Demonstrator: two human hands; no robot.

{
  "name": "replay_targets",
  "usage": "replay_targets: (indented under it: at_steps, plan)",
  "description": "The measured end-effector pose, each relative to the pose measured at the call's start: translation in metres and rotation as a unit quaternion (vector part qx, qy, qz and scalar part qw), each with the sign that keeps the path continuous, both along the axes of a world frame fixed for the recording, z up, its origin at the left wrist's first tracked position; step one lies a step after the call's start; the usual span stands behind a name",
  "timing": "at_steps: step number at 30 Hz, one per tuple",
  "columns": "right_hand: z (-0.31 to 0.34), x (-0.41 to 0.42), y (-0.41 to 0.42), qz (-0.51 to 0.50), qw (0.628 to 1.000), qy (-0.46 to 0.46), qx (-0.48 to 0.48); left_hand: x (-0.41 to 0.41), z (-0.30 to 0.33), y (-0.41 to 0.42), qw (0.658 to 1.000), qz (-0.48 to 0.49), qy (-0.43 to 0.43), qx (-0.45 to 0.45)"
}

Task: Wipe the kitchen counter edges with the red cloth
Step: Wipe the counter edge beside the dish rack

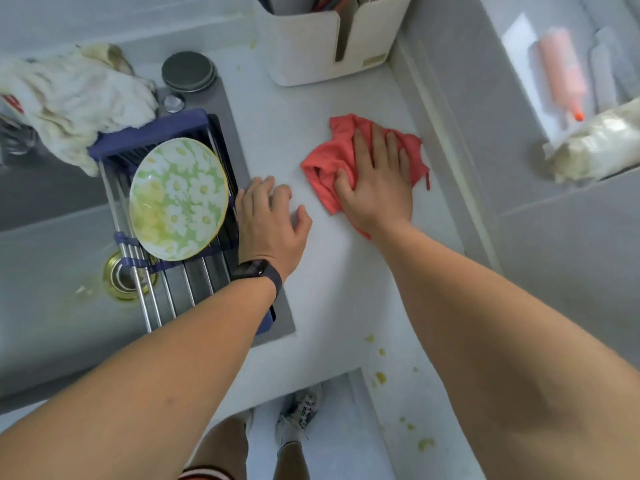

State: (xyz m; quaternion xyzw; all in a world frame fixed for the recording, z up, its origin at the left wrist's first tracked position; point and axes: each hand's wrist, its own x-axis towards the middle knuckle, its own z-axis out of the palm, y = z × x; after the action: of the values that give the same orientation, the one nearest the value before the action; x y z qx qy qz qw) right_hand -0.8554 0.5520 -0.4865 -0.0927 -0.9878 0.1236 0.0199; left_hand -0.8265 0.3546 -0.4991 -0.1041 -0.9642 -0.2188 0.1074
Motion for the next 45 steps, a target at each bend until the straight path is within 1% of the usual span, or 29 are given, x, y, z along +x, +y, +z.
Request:
replay_targets:
  at_steps: [5, 11, 18, 20, 22, 24, 25, 28, 32, 34, 38, 45]
  plan:
    - [-0.002, 0.075, 0.022, -0.02, 0.999, 0.015, 0.025, 0.004, 0.002, -0.002, 1.0, -0.017, -0.014, -0.001]
    - [-0.002, 0.171, 0.039, -0.056, 0.997, 0.021, 0.045, 0.006, 0.008, -0.012, 0.996, -0.039, -0.072, 0.027]
    - [0.002, 0.256, 0.037, -0.087, 0.995, 0.014, 0.046, 0.085, 0.012, -0.04, 0.993, -0.078, -0.084, 0.003]
    - [0.004, 0.274, 0.035, -0.09, 0.995, 0.011, 0.051, 0.101, 0.017, -0.047, 0.994, -0.067, -0.089, -0.015]
    - [0.006, 0.284, 0.032, -0.092, 0.994, 0.002, 0.055, 0.115, 0.024, -0.049, 0.992, -0.032, -0.12, -0.019]
    - [0.008, 0.284, 0.03, -0.097, 0.993, -0.017, 0.063, 0.121, 0.03, -0.045, 0.985, 0.014, -0.169, -0.011]
    - [0.009, 0.281, 0.028, -0.101, 0.992, -0.028, 0.064, 0.122, 0.033, -0.043, 0.983, 0.03, -0.181, -0.014]
    - [0.013, 0.269, 0.019, -0.124, 0.991, -0.034, 0.049, 0.121, 0.034, -0.04, 0.984, 0.032, -0.173, -0.036]
    - [0.015, 0.248, -0.002, -0.121, 0.991, -0.035, 0.045, 0.121, 0.029, -0.04, 0.985, 0.024, -0.157, -0.064]
    - [0.013, 0.234, -0.012, -0.1, 0.993, -0.043, 0.05, 0.121, 0.028, -0.04, 0.986, 0.021, -0.15, -0.073]
    - [0.01, 0.207, -0.015, -0.023, 0.997, -0.052, 0.042, 0.122, 0.029, -0.038, 0.984, 0.023, -0.155, -0.088]
    - [0.013, 0.147, -0.012, 0.041, 0.997, -0.045, 0.051, 0.122, 0.031, -0.038, 0.982, 0.019, -0.165, -0.094]
